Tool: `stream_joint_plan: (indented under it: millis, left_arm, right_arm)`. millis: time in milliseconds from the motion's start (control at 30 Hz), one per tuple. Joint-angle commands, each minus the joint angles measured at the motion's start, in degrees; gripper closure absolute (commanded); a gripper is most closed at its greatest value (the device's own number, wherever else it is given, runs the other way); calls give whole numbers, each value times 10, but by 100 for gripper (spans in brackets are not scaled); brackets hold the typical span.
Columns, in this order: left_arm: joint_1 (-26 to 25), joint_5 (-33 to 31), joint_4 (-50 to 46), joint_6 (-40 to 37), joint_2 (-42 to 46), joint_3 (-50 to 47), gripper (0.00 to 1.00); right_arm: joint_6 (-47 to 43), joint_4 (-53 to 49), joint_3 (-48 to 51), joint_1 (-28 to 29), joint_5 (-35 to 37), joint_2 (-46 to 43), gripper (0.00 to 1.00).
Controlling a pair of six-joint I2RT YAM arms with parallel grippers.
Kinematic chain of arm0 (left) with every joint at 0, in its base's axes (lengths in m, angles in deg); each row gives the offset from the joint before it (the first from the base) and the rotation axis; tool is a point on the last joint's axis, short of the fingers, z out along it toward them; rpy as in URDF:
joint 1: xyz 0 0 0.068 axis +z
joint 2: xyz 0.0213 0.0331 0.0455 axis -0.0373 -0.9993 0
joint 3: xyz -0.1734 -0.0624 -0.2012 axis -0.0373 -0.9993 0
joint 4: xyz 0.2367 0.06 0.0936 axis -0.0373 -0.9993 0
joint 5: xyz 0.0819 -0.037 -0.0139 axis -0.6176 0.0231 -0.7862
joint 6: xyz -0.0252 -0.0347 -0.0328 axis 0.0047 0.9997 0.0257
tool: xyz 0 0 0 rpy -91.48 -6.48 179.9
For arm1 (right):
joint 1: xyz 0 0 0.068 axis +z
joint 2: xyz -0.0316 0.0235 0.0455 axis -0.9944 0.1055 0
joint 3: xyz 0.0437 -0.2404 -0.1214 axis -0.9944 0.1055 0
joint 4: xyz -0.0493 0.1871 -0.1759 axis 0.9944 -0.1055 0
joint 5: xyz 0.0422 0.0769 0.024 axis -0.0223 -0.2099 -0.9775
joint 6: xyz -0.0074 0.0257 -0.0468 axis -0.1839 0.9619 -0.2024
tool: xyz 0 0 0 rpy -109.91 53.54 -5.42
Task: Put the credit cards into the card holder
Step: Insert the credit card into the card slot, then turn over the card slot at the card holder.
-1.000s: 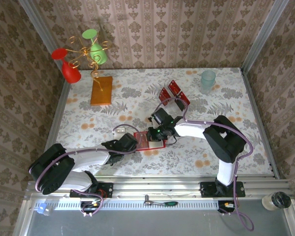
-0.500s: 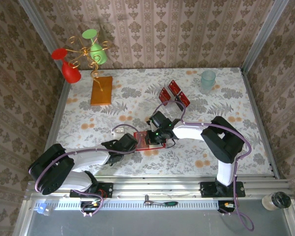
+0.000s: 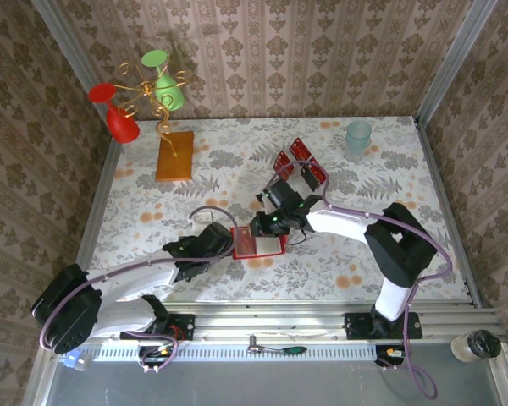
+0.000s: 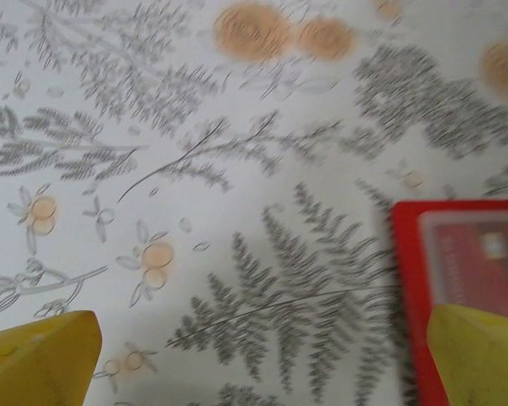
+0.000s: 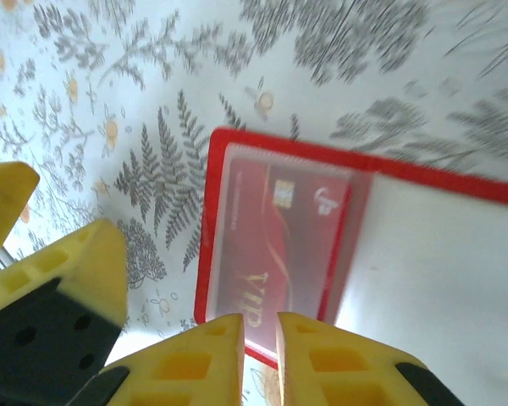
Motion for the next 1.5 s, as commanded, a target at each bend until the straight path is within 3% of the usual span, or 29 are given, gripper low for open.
stream_joint_plan:
  millis: [0,600,1467]
  left_arm:
    - [-9,11,-12,-15,0,33,0]
    - [-74,27,51,-5,-166,116,0]
    - [-78,49,107,-13,-195,72,0]
  right_arm:
    - [-31,-52,-9,-30,16,-11,80]
    - [-101,-103,-45,-59,46,55,86]
    - [-59,-48,-34,-43,-14,99,91]
